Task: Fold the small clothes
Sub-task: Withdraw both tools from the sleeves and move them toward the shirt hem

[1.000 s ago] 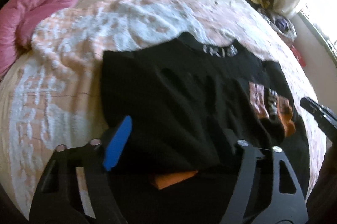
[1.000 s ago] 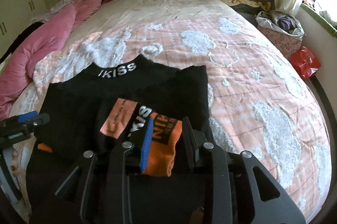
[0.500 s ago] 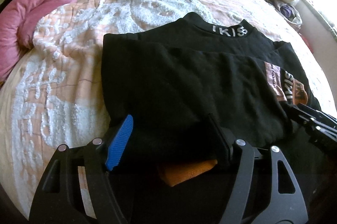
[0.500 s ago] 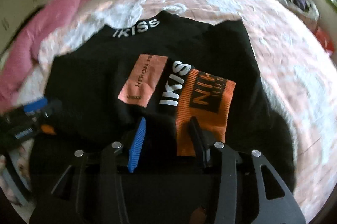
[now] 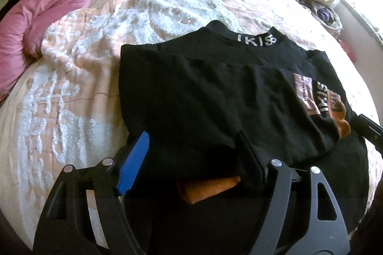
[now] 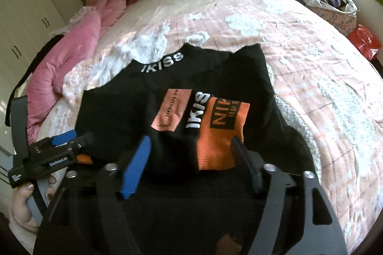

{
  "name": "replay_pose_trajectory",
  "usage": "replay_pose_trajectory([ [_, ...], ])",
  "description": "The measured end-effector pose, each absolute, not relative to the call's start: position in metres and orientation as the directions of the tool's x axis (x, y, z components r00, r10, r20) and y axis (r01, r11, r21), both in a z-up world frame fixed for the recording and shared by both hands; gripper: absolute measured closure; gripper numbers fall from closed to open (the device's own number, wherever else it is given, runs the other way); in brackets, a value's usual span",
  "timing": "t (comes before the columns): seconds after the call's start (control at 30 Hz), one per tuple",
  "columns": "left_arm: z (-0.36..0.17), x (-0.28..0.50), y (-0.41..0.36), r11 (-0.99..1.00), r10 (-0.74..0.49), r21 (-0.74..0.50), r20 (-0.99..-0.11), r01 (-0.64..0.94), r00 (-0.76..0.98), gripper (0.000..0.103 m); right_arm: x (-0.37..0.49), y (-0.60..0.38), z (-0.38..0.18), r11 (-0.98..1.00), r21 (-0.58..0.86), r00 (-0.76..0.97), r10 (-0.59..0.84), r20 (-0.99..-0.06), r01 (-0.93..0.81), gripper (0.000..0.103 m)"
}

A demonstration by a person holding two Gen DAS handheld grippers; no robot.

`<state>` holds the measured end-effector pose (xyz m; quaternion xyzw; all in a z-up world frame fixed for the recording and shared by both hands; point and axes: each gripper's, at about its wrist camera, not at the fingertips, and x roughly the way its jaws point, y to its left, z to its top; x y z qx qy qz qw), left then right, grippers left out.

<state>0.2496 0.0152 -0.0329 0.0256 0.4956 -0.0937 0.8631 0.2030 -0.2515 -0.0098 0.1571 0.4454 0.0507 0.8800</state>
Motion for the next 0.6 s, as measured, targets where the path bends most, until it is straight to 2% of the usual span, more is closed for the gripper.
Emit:
replay_pose_trajectory([
  [0.07,-0.029,0.248,0.014,0.981,-0.141,-0.053,-0.857,0.187,0.496,0.033,0.201,-0.251,-0.005,0.947,0.318,0.605,0.23,-0.762,0.039,0.026],
  [0.13,-0.025,0.246,0.014,0.98,-0.143,-0.052,-0.853,0.19,0.503,0.033,0.199,-0.249,-0.001,0.946,0.321,0.612,0.237,-0.754,0.03,0.019],
  [0.23,-0.017,0.242,0.013,0.98,-0.151,-0.058,-0.844,0.193,0.515,0.03,0.196,-0.247,0.006,0.944,0.33,0.625,0.248,-0.74,0.016,0.014],
  [0.43,0.0,0.234,0.013,0.98,-0.149,-0.049,-0.826,0.195,0.543,0.023,0.188,-0.246,0.02,0.939,0.343,0.649,0.257,-0.716,0.007,0.009],
  [0.6,0.017,0.222,0.016,0.98,-0.153,-0.049,-0.806,0.194,0.572,0.014,0.179,-0.243,0.034,0.942,0.336,0.665,0.255,-0.701,-0.008,0.007],
])
